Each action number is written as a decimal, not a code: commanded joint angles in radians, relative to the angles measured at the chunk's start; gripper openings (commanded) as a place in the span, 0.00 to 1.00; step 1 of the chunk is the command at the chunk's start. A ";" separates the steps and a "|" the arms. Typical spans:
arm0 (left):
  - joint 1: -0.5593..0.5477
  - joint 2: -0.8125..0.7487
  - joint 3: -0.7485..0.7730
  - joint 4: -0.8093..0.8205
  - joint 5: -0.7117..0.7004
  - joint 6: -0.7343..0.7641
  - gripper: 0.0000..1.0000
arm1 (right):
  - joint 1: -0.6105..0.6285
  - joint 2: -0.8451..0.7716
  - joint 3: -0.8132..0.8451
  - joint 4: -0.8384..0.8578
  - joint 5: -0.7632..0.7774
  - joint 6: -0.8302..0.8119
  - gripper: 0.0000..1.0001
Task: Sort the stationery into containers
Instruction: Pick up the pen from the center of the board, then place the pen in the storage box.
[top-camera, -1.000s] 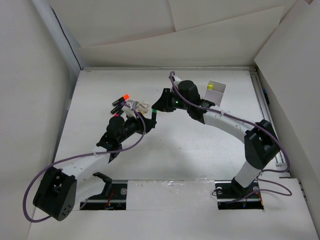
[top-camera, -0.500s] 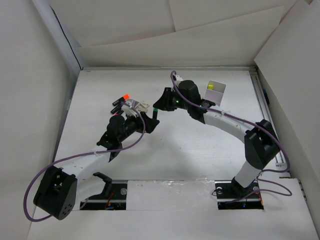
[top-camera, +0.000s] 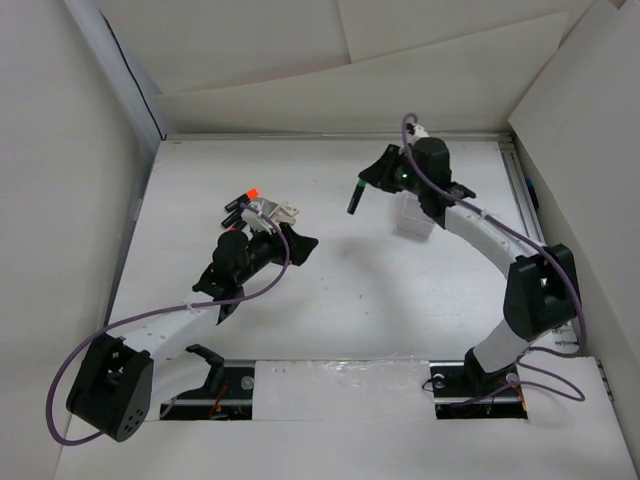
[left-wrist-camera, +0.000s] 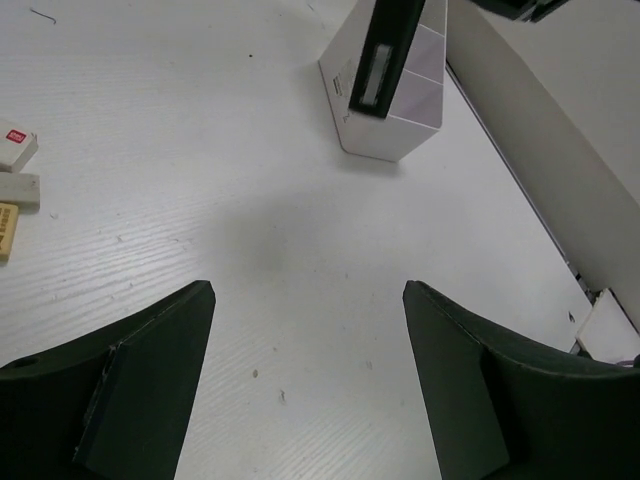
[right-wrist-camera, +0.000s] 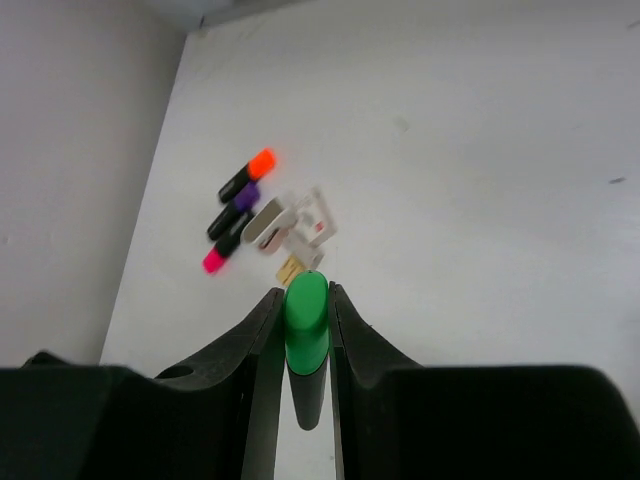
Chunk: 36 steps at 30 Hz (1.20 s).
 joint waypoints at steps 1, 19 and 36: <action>0.001 -0.020 0.001 0.047 -0.009 0.009 0.74 | -0.110 -0.086 -0.010 0.032 0.040 -0.021 0.06; 0.001 -0.006 -0.003 0.053 0.000 -0.002 0.74 | -0.367 0.081 0.148 0.032 0.599 -0.059 0.05; 0.001 -0.006 0.019 -0.042 -0.130 -0.011 0.74 | -0.160 0.109 0.087 0.084 0.995 -0.176 0.28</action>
